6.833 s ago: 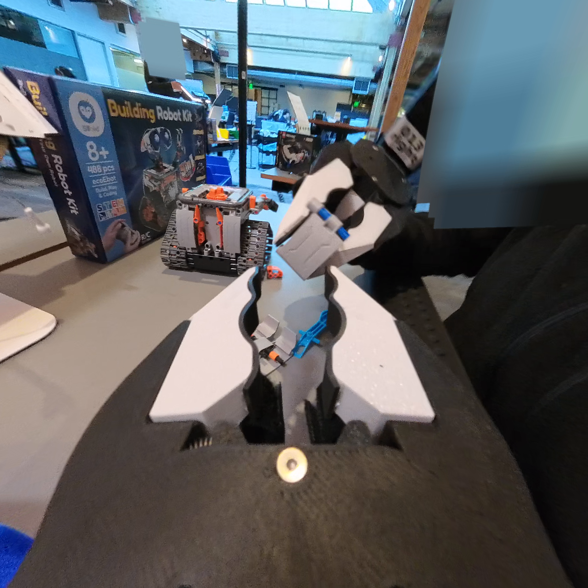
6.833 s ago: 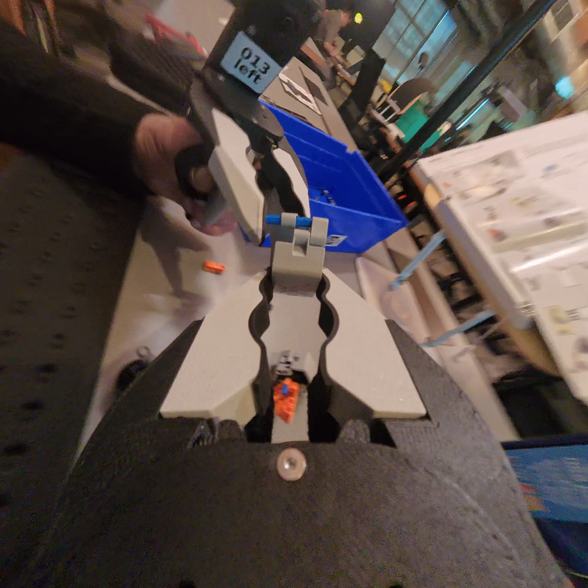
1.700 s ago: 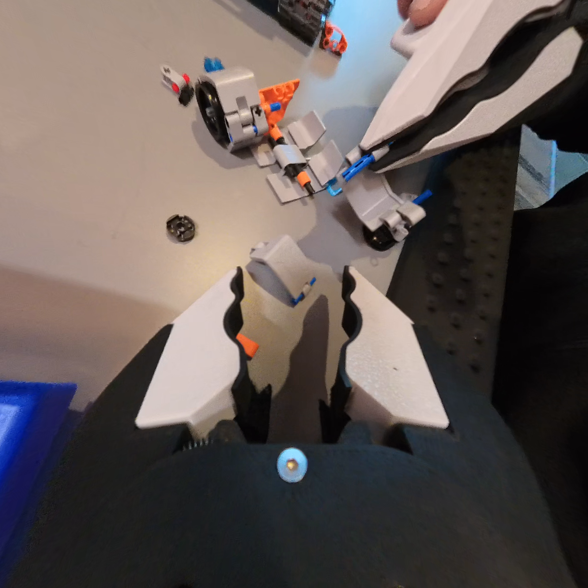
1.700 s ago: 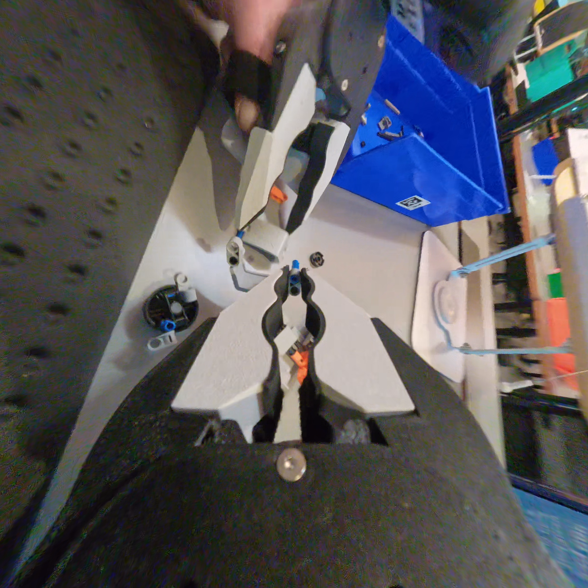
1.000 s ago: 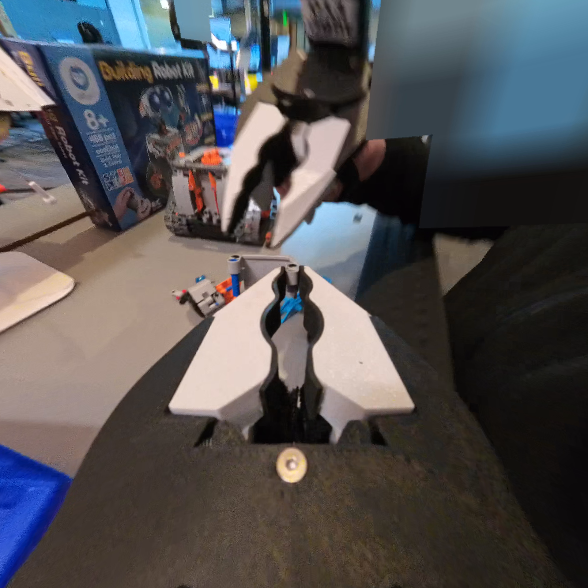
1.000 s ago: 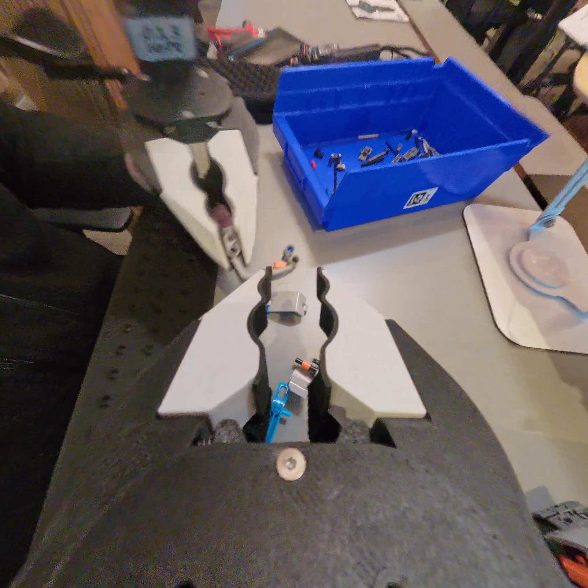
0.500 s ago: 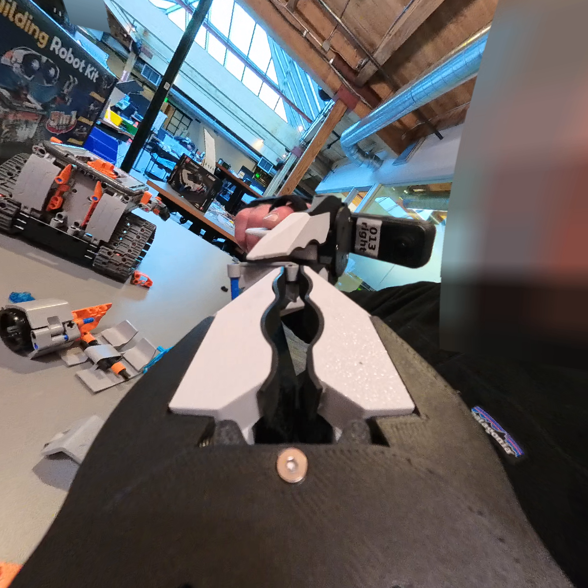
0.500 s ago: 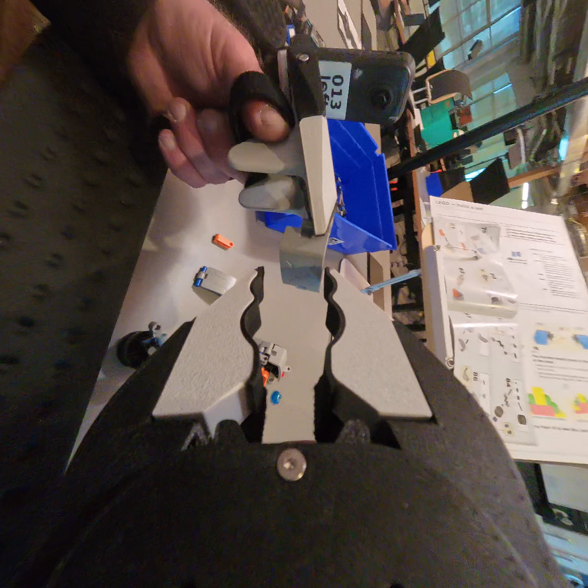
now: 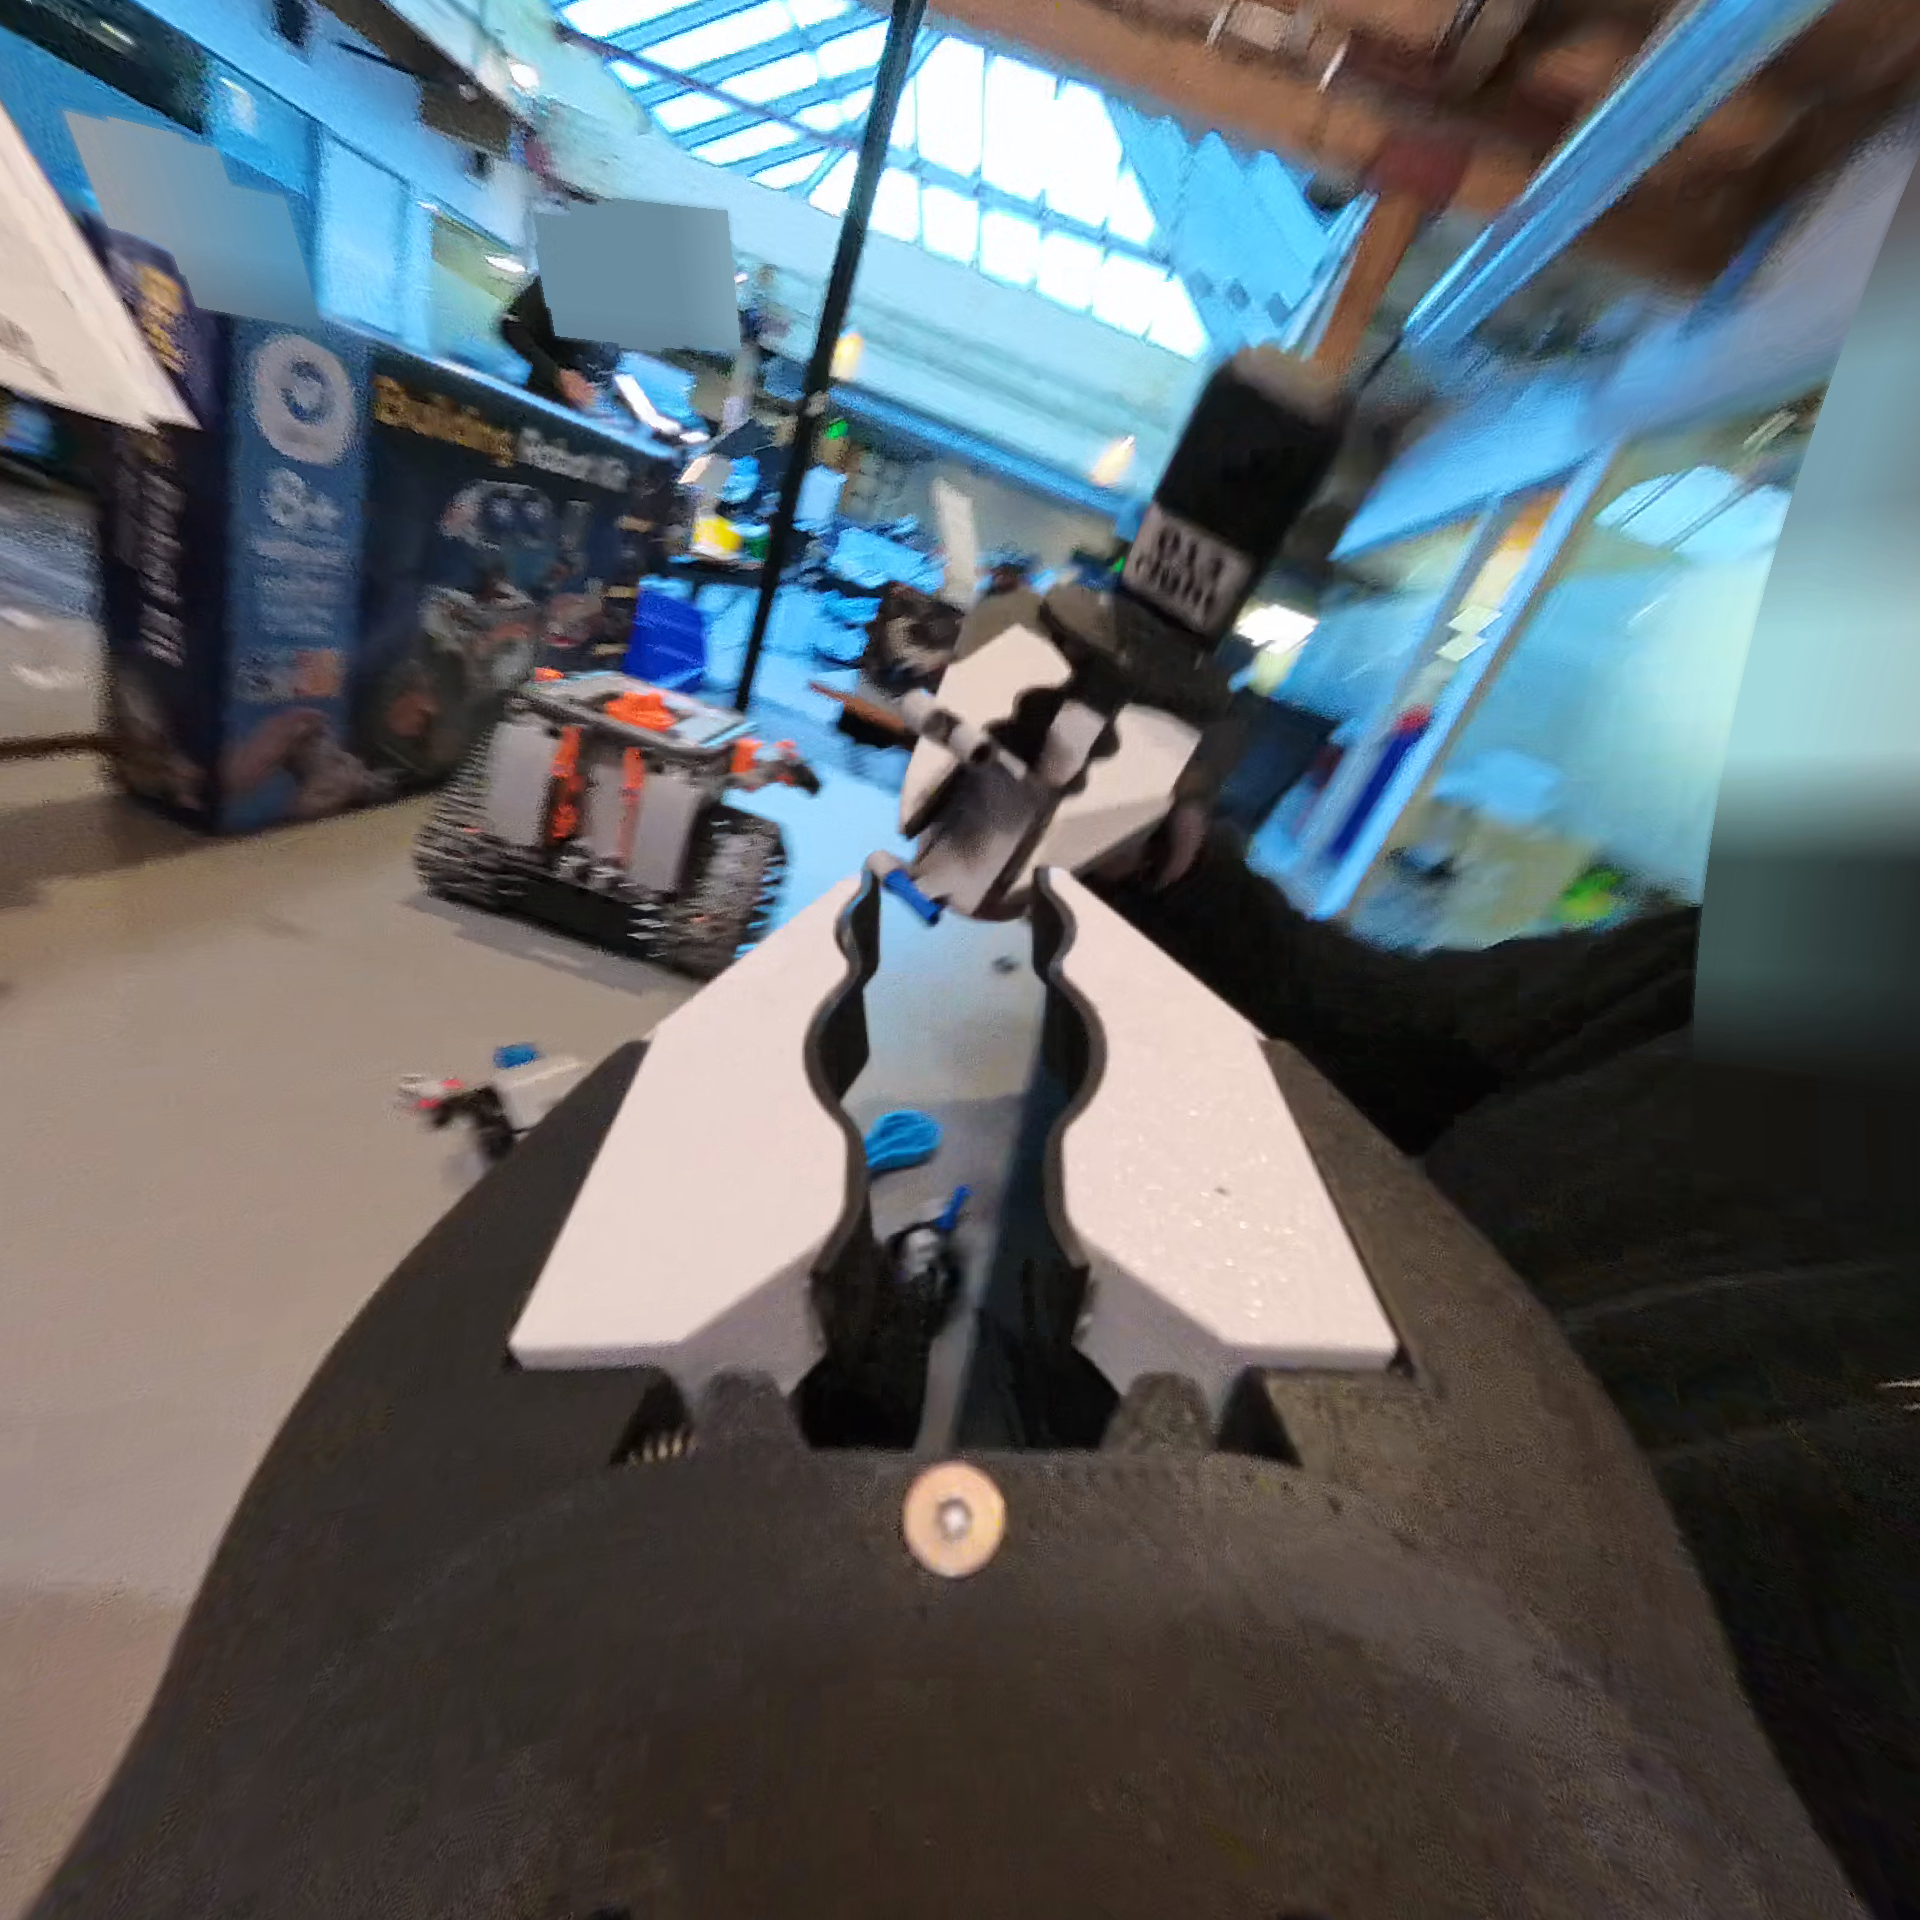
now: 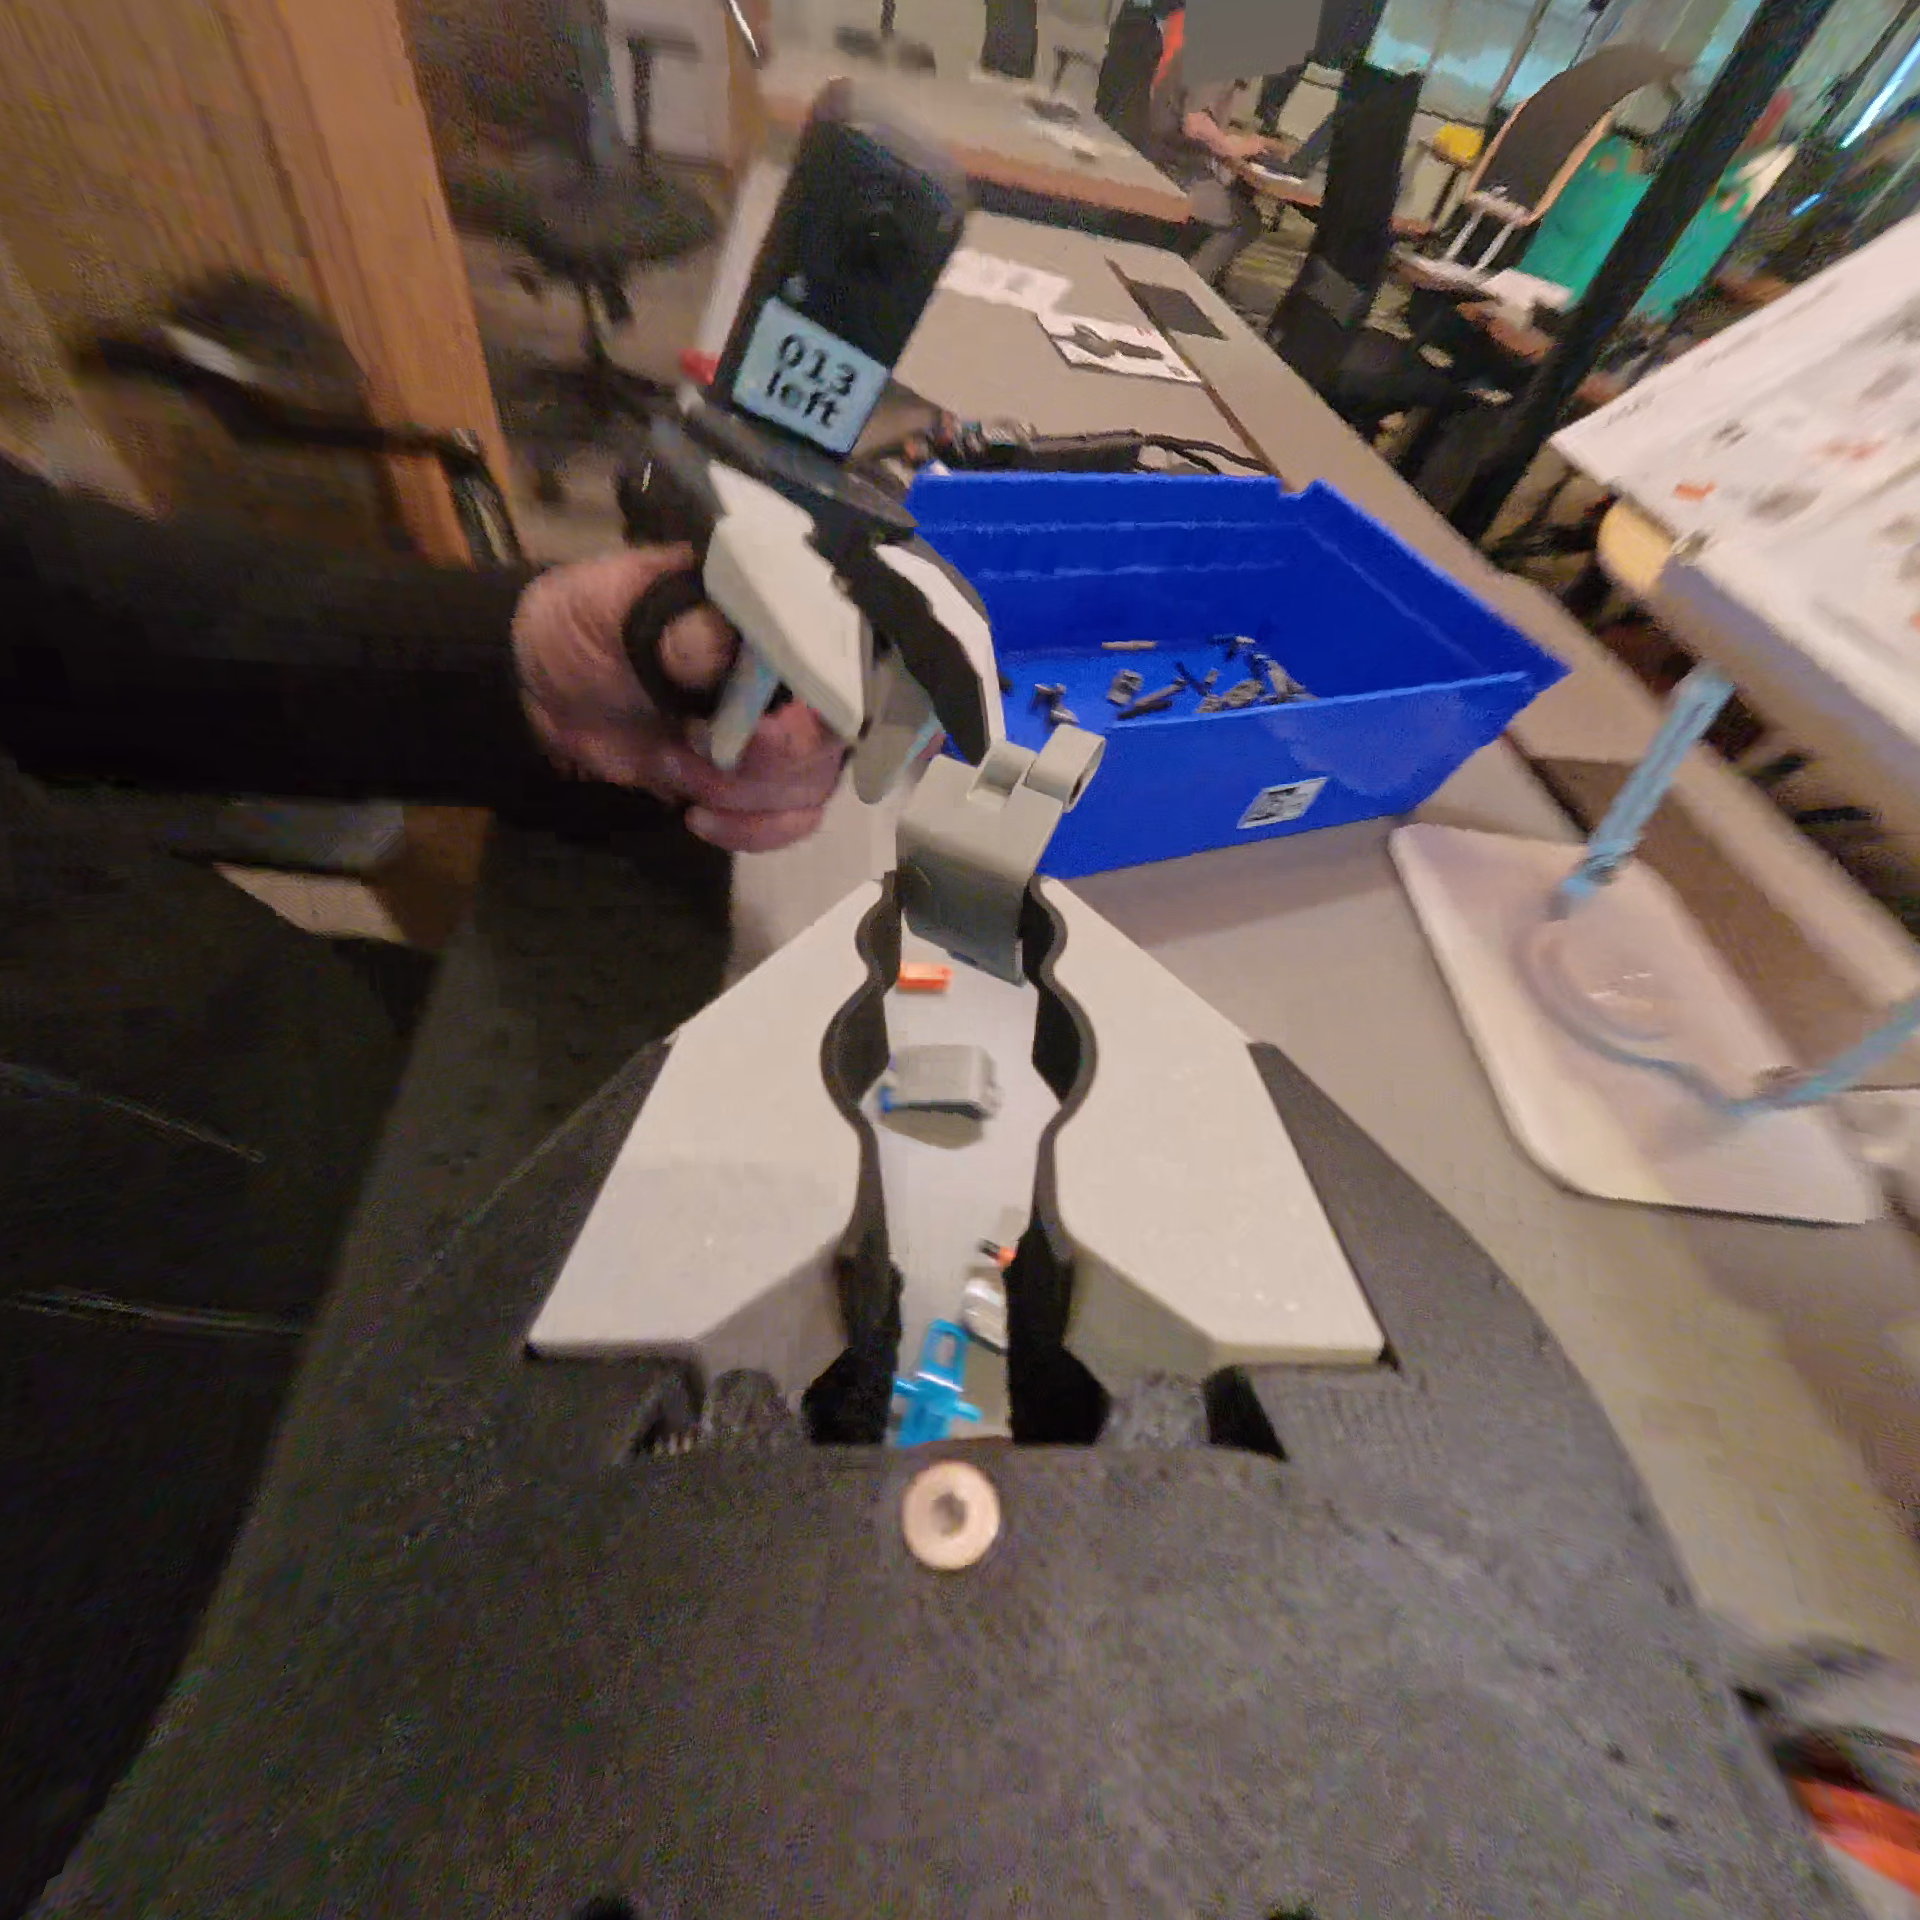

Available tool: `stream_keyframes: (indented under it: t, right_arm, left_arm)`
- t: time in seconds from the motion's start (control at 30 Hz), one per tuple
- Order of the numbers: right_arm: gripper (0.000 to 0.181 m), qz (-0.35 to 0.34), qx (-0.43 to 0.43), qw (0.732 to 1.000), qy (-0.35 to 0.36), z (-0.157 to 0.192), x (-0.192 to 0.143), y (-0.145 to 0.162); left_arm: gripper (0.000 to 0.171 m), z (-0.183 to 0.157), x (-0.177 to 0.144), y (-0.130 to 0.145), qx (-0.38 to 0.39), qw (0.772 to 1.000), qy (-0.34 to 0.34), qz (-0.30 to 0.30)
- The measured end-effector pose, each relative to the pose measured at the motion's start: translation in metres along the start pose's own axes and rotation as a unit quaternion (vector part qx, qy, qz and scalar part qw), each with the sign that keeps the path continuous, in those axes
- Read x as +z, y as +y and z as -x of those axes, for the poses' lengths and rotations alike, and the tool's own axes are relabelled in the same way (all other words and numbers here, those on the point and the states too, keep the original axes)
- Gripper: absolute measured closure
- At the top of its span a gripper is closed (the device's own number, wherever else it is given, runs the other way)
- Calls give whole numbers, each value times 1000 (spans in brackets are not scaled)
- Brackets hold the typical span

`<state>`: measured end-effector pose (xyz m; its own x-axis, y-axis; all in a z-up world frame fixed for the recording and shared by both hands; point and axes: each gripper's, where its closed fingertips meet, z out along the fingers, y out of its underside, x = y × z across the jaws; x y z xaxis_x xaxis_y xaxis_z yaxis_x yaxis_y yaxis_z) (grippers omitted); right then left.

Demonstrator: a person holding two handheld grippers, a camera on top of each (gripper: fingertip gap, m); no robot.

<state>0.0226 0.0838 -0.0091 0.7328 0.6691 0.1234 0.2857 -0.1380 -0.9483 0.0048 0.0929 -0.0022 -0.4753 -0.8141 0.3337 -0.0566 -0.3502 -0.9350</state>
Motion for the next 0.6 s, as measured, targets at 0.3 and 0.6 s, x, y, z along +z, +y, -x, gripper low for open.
stream_keyframes:
  t: [0.3, 0.6]
  right_arm:
    - [162, -82, 153, 983, -60, -2, 3, -20]
    - [158, -138, 187, 968, -97, 8, 5, -37]
  left_arm:
    - [138, 3, 20, 3, 365, 902, -198, 118]
    - [163, -10, 20, 3, 429, 873, -210, 102]
